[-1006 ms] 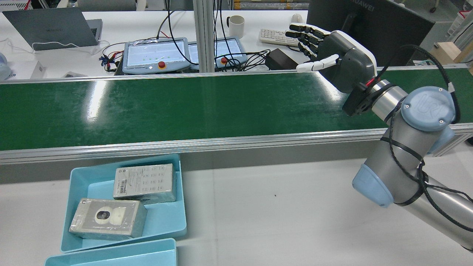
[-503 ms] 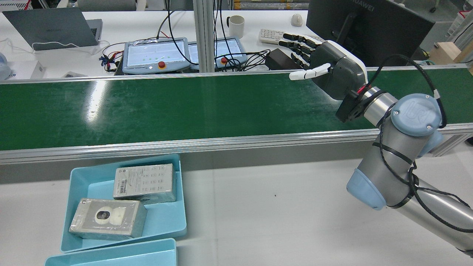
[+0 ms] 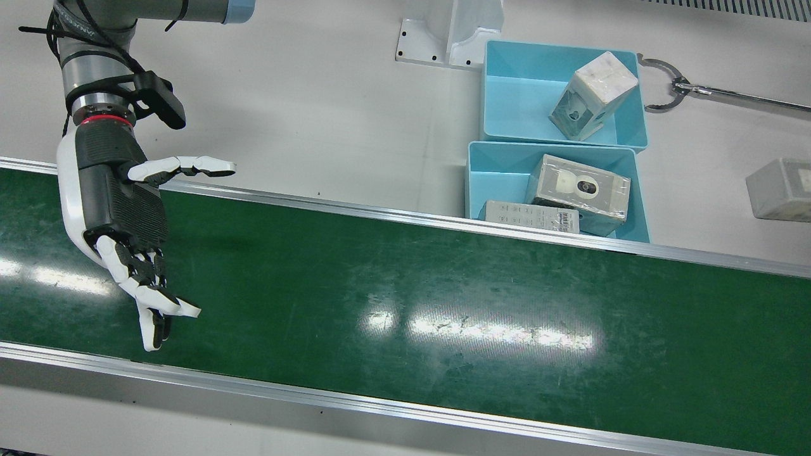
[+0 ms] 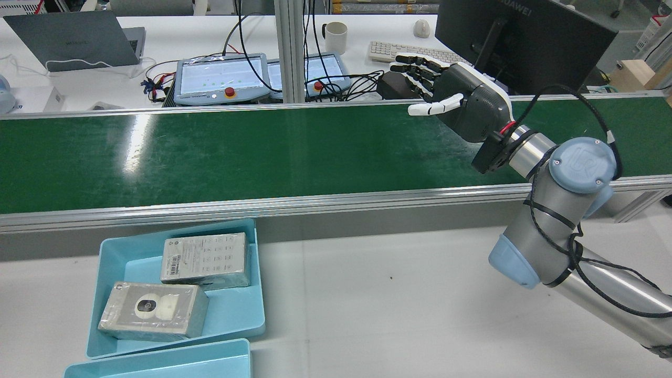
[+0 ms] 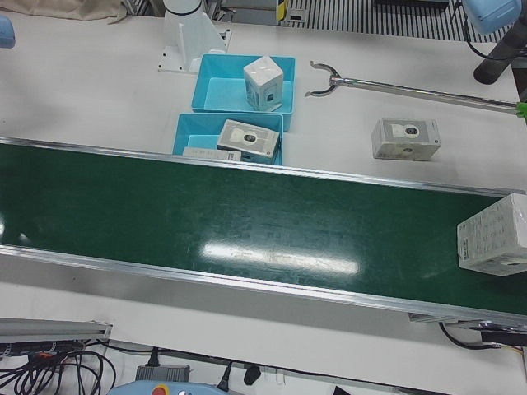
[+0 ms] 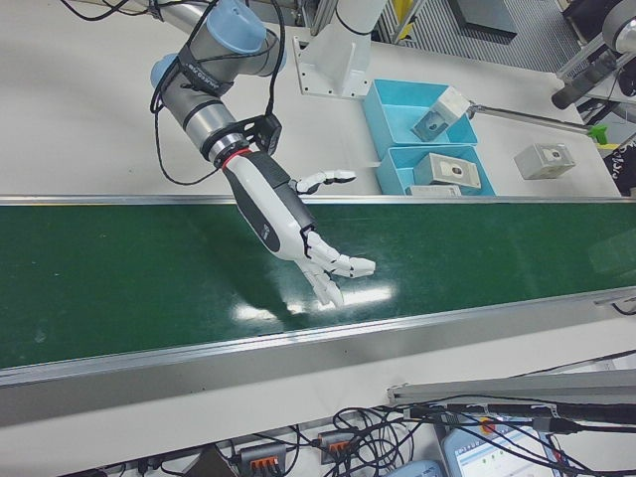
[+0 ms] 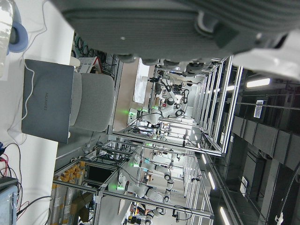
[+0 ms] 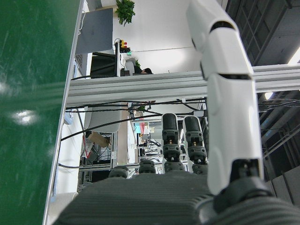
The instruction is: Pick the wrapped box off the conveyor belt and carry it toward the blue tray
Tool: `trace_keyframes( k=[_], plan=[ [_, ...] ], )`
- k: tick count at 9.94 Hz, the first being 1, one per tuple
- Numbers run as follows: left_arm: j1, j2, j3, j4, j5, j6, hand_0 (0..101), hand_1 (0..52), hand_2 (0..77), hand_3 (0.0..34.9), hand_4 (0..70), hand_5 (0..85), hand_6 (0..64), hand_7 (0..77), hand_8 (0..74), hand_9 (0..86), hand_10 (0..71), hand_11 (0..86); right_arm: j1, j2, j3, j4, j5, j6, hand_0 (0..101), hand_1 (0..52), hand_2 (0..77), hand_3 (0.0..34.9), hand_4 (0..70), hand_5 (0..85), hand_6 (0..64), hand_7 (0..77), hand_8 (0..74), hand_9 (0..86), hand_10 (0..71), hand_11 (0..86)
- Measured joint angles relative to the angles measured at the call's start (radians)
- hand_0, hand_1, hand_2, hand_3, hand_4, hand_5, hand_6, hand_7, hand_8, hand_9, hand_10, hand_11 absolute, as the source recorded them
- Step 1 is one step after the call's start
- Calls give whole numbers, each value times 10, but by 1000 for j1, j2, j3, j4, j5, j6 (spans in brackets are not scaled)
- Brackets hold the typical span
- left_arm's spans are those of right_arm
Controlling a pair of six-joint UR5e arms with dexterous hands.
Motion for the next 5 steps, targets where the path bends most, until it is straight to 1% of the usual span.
trace_keyframes(
  k=[1,2,4,5],
  plan=[
    [0,0,0,0,0,0,0,0,5,0,0,11,0,5,5,0,5,5,4,0,-2,5,-3,4,502,180,191,49,142,202,71,229,0,38,0,16],
    [0,0,0,0,0,0,0,0,5,0,0,11,0,5,5,0,5,0,8,-2,-1,7,-4,7,503,180,191,62,147,207,65,235,0,49,0,16],
    [0,0,0,0,0,0,0,0,5,0,0,11,0,5,5,0,5,0,11,-19,1,9,-3,11,503,180,180,60,125,207,65,229,0,49,0,16],
    [0,0,0,0,0,0,0,0,5,0,0,11,0,5,5,0,5,0,12,-26,2,9,-3,12,503,180,180,60,125,207,55,213,0,49,0,16]
  ],
)
